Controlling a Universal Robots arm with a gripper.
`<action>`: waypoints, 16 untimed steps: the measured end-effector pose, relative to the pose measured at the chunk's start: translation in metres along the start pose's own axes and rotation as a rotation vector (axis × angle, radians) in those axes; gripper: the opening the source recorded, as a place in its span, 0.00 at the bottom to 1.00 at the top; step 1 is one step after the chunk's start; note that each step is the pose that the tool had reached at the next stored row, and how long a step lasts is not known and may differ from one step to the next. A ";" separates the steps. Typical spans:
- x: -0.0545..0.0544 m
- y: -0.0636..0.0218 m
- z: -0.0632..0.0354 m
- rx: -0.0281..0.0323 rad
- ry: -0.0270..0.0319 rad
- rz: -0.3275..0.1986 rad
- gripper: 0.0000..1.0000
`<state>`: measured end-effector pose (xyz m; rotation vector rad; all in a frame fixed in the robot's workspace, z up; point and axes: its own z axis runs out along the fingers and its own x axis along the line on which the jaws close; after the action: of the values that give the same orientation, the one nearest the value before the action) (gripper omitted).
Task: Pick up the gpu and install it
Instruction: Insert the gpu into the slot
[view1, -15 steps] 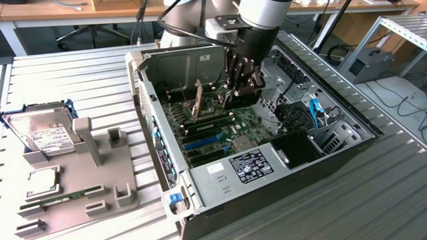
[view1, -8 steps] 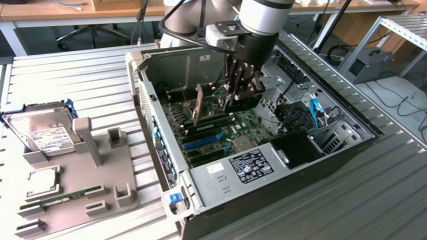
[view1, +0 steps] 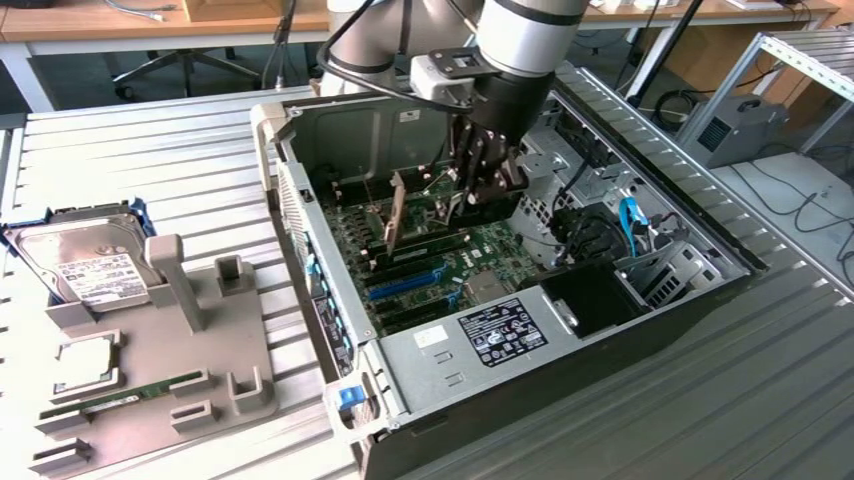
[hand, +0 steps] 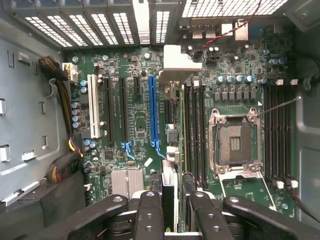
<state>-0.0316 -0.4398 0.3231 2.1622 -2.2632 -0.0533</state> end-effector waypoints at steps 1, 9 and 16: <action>0.000 0.0000 0.0004 0.0000 0.0001 0.000 0.26; 0.000 -0.0001 0.0039 0.0000 0.0000 0.000 0.26; 0.000 -0.0002 0.0071 0.0000 0.0000 0.000 0.26</action>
<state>-0.0316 -0.4398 0.3160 2.1622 -2.2632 -0.0532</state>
